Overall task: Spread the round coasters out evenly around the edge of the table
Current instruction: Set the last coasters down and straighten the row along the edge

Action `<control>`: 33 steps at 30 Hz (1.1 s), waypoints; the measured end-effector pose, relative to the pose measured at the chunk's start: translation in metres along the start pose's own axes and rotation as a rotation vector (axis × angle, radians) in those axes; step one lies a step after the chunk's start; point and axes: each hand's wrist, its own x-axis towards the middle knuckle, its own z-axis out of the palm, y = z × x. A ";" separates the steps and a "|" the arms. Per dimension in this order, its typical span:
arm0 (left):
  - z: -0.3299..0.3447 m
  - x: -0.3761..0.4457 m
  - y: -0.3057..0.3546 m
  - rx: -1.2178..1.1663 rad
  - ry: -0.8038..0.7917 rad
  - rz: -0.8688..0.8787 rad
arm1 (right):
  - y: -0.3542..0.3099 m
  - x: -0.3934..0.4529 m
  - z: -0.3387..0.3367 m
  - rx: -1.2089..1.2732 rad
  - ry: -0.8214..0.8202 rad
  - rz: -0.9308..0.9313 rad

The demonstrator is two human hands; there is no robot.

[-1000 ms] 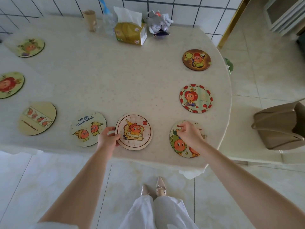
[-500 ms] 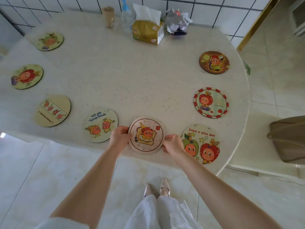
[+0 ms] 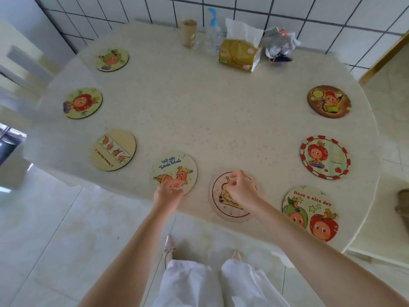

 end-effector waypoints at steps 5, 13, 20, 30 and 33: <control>-0.085 0.053 -0.030 -0.100 0.132 -0.068 | -0.059 0.018 0.056 0.042 -0.022 0.004; -0.220 0.132 -0.078 -0.049 0.224 -0.137 | -0.106 0.023 0.123 0.020 0.206 0.312; -0.243 0.175 -0.078 -0.082 0.123 -0.192 | -0.109 0.028 0.123 0.114 0.238 0.367; -0.245 0.182 -0.086 -0.276 0.087 -0.313 | -0.112 0.029 0.116 0.072 0.179 0.269; -0.244 0.181 -0.085 -0.334 0.114 -0.313 | -0.113 0.022 0.118 0.050 0.175 0.222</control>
